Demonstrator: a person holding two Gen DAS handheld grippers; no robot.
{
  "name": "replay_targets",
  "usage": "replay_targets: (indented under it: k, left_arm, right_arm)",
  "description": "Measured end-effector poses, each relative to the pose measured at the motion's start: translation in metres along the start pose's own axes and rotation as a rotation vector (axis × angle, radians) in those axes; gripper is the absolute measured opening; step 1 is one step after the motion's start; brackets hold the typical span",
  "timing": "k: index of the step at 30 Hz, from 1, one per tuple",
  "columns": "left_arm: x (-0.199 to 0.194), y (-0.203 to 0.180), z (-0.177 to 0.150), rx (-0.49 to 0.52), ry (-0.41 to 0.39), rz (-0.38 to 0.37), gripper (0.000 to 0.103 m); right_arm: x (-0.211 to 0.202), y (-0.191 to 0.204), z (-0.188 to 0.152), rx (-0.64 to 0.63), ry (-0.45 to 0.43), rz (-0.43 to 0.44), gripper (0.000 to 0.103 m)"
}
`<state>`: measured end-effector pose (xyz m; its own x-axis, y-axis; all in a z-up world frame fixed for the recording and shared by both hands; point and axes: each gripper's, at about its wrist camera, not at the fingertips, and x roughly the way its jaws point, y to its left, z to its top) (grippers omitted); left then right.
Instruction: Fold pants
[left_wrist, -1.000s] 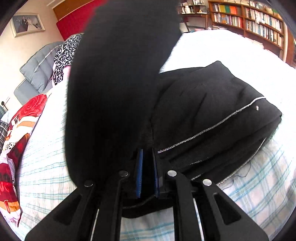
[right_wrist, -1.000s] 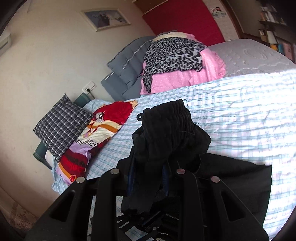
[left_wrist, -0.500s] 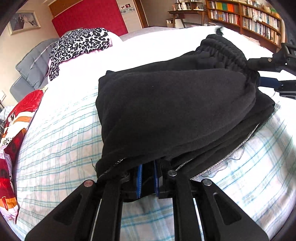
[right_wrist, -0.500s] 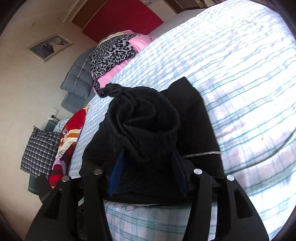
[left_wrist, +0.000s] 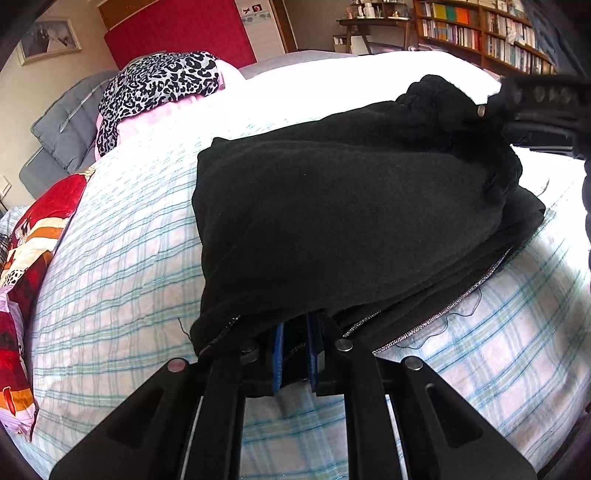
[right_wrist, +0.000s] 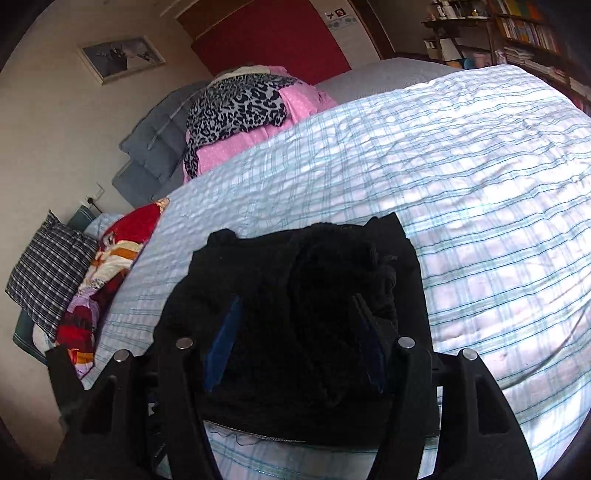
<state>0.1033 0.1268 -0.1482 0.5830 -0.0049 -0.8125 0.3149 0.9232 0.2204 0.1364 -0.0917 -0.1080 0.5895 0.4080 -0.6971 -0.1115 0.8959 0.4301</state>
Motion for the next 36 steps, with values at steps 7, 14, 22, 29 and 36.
replay_targets:
  k: [7,14,22,29,36]
  left_arm:
    - [-0.002,-0.006,0.000,0.040,-0.004,-0.005,0.011]
    - [0.000,-0.019,-0.007,0.117,0.004,0.010,0.015]
    - [-0.040,-0.005,-0.017,0.114,-0.027,-0.077,0.020]
    - [-0.061,0.011,0.010,-0.028,-0.049,-0.171,0.020]
    - [-0.070,0.014,0.003,-0.042,-0.020,-0.189,0.020]
  right_arm:
    - [-0.057,-0.002,0.010,0.034,-0.147,-0.068,0.013]
    - [-0.007,-0.034,-0.015,0.005,-0.018,-0.187,0.014]
    - [-0.020,-0.053,-0.018,0.064,-0.064,-0.165,0.047]
    - [-0.055,-0.008,-0.004,-0.095,-0.206,-0.188,0.048]
    - [0.008,0.018,-0.010,-0.261,-0.028,-0.106,0.048]
